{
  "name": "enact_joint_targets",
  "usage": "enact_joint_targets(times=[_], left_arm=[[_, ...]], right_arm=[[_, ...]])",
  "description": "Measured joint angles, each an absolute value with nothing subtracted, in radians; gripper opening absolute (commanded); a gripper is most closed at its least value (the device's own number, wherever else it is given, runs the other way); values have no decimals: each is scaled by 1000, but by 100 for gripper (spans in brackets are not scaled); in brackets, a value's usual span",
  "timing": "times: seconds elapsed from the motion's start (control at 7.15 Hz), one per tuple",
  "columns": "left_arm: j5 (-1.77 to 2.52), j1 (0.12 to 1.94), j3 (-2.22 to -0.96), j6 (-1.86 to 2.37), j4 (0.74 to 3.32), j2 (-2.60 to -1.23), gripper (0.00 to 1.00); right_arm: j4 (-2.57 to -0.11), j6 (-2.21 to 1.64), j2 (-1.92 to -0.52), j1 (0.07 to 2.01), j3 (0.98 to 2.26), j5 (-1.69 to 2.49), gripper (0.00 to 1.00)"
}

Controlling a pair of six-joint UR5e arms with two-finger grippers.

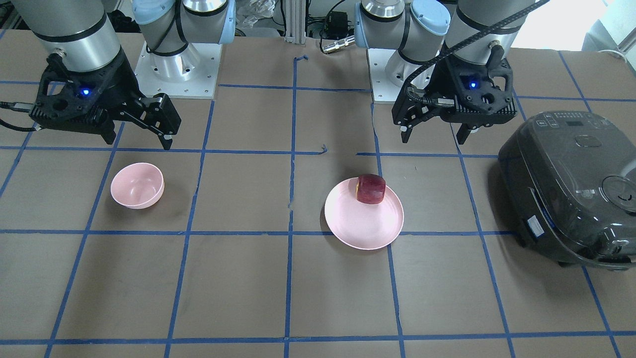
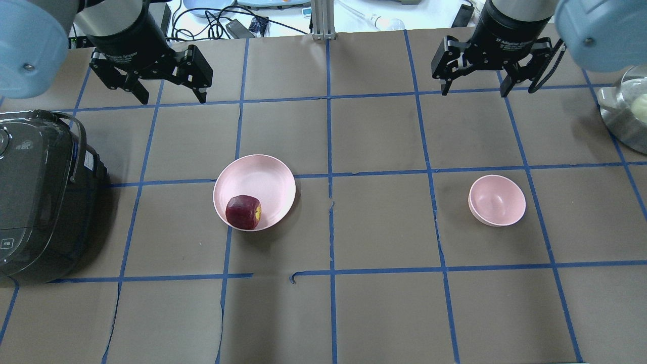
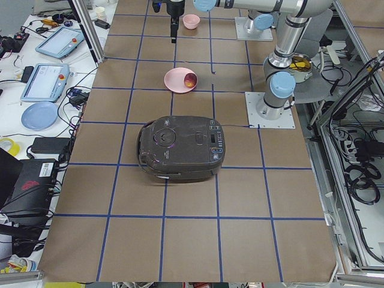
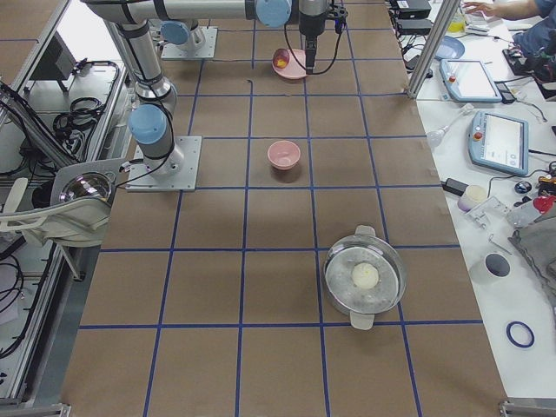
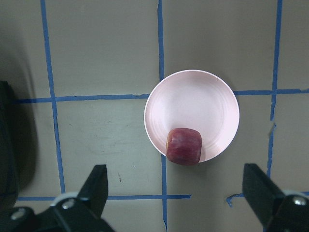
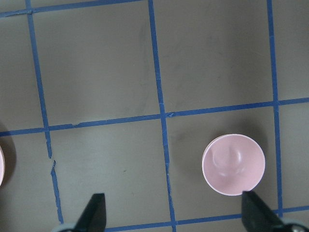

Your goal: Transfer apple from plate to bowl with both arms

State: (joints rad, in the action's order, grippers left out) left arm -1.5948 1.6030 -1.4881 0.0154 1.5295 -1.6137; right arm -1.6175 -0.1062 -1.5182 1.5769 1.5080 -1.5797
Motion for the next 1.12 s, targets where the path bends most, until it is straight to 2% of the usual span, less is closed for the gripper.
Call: enact_joint_targets(times=[0.7,0.84,1.12], left_arm=[[-1593,1628,-1512,73,1513,-1645,95],[-1591,1638,-1559,94,1467,-1658,95],[-1594,1674,-1736,111,1250,-1676,96]], right_arm=[[-1632,-89,-1499,1554,1530,-1572,100],[-1670,-17,-1488,1520,1560,-1569,100],[-1723,234,-1471,1386,1664,-1563,100]])
